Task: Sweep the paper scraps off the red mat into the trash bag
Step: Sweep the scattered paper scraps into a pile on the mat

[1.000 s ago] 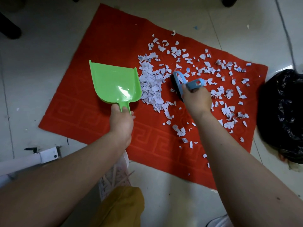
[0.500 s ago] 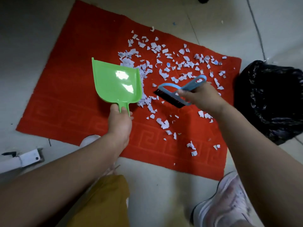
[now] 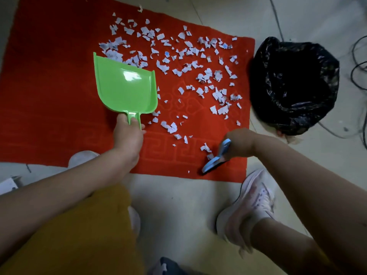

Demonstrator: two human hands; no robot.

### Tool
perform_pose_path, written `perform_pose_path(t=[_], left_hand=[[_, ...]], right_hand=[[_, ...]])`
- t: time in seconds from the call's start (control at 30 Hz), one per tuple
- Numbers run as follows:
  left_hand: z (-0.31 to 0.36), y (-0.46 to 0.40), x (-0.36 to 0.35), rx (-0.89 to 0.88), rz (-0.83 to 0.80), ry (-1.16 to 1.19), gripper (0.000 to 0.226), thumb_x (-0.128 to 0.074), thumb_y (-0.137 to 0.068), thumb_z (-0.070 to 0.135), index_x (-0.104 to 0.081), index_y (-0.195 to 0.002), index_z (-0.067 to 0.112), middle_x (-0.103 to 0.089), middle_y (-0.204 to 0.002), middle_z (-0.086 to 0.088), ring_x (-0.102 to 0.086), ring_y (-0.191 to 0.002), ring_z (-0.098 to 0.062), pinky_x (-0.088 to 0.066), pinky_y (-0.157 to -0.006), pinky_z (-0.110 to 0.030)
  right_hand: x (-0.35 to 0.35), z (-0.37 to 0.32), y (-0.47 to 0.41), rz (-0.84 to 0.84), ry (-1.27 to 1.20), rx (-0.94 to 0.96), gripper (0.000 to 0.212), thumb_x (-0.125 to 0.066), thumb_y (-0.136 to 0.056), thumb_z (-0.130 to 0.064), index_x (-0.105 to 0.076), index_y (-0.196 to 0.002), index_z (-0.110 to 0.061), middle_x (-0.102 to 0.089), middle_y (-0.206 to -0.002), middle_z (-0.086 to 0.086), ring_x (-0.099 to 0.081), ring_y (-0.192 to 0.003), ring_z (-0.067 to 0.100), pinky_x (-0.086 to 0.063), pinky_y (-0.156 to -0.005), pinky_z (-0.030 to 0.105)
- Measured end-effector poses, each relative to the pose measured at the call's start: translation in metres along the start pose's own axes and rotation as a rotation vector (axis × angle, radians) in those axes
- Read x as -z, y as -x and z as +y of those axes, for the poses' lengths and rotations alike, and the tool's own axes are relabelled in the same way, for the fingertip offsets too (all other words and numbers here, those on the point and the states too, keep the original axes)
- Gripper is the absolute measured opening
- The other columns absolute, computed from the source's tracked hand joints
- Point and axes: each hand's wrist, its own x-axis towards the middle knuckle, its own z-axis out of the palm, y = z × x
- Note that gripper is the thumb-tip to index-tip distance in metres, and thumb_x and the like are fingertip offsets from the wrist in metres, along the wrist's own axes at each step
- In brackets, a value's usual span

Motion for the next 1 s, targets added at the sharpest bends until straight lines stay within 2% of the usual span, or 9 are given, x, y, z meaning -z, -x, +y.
perform_pose_path(t=[0.1,0.23,0.33,0.47,0.57,0.63,0.8,0.9,1.0], left_hand=[[-0.004,-0.002,-0.001,0.002,0.011,-0.005,0.016,-0.030,-0.100,0.015,-0.043,-0.109,0.018,-0.059,-0.107,-0.014,-0.059,-0.089,-0.020,-0.045,-0.069,-0.023],[-0.005,-0.003,-0.002,0.024,0.015,0.009,0.016,-0.030,-0.101,0.016,-0.043,-0.109,0.020,-0.060,-0.107,-0.013,-0.060,-0.088,-0.020,-0.047,-0.074,-0.027],[-0.005,-0.005,0.000,0.025,0.020,0.012,0.016,-0.030,-0.101,0.016,-0.043,-0.110,0.019,-0.060,-0.107,-0.013,-0.060,-0.089,-0.020,-0.047,-0.075,-0.028],[-0.004,-0.009,0.003,0.037,0.027,0.034,0.017,-0.030,-0.101,0.017,-0.044,-0.112,0.018,-0.060,-0.106,-0.011,-0.060,-0.088,-0.019,-0.048,-0.079,-0.030],[-0.005,-0.010,0.005,0.047,0.029,0.054,0.016,-0.030,-0.101,0.018,-0.043,-0.109,0.019,-0.060,-0.103,-0.010,-0.060,-0.087,-0.019,-0.048,-0.078,-0.029],[-0.006,-0.010,0.005,0.047,0.033,0.058,0.015,-0.030,-0.101,0.018,-0.043,-0.107,0.019,-0.059,-0.102,-0.009,-0.060,-0.086,-0.019,-0.047,-0.077,-0.029],[-0.005,-0.011,0.009,0.057,0.041,0.070,0.015,-0.030,-0.102,0.017,-0.043,-0.107,0.019,-0.059,-0.103,-0.009,-0.060,-0.087,-0.019,-0.047,-0.076,-0.027],[-0.005,-0.011,0.008,0.058,0.049,0.070,0.014,-0.030,-0.101,0.016,-0.043,-0.106,0.019,-0.059,-0.100,-0.009,-0.060,-0.084,-0.018,-0.046,-0.073,-0.026],[-0.004,-0.012,0.008,0.058,0.058,0.073,0.014,-0.029,-0.101,0.016,-0.042,-0.106,0.018,-0.059,-0.101,-0.010,-0.059,-0.082,-0.017,-0.047,-0.072,-0.026]], right_hand=[[-0.003,-0.001,-0.010,0.112,0.008,0.015,0.042,-0.060,-0.080,-0.058,-0.068,-0.105,-0.025,-0.070,-0.099,-0.002,-0.064,-0.090,0.018,-0.052,-0.080,0.033],[0.021,-0.005,-0.013,0.338,-0.053,0.095,0.035,-0.052,-0.086,-0.053,-0.067,-0.110,-0.032,-0.069,-0.105,-0.001,-0.063,-0.095,0.018,-0.051,-0.080,0.033],[0.040,-0.010,-0.011,0.439,-0.122,0.150,0.050,-0.043,-0.075,-0.067,-0.070,-0.105,-0.037,-0.071,-0.099,-0.003,-0.065,-0.092,0.017,-0.053,-0.078,0.037],[0.041,-0.012,-0.004,0.301,0.035,0.137,0.046,-0.051,-0.081,-0.062,-0.067,-0.107,-0.028,-0.070,-0.097,-0.001,-0.064,-0.087,0.017,-0.053,-0.076,0.033],[0.029,-0.017,-0.008,0.162,0.146,0.090,0.047,-0.058,-0.081,-0.060,-0.065,-0.107,-0.022,-0.064,-0.092,-0.002,-0.059,-0.080,0.016,-0.042,-0.061,0.025],[0.022,-0.023,-0.019,0.167,0.174,0.070,0.048,-0.056,-0.082,-0.061,-0.065,-0.107,-0.022,-0.064,-0.093,0.000,-0.059,-0.082,0.017,-0.042,-0.064,0.026],[0.033,-0.035,-0.036,0.488,0.084,0.131,0.054,-0.035,-0.083,-0.066,-0.069,-0.102,-0.029,-0.070,-0.094,-0.002,-0.065,-0.083,0.018,-0.054,-0.071,0.035],[0.052,-0.036,-0.027,0.658,-0.086,0.207,0.026,-0.055,-0.088,-0.047,-0.071,-0.104,-0.033,-0.073,-0.099,-0.005,-0.066,-0.089,0.017,-0.053,-0.071,0.037],[0.060,-0.034,-0.018,0.650,-0.057,0.240,0.026,-0.057,-0.088,-0.046,-0.070,-0.106,-0.033,-0.072,-0.102,-0.006,-0.066,-0.092,0.016,-0.053,-0.074,0.036]])
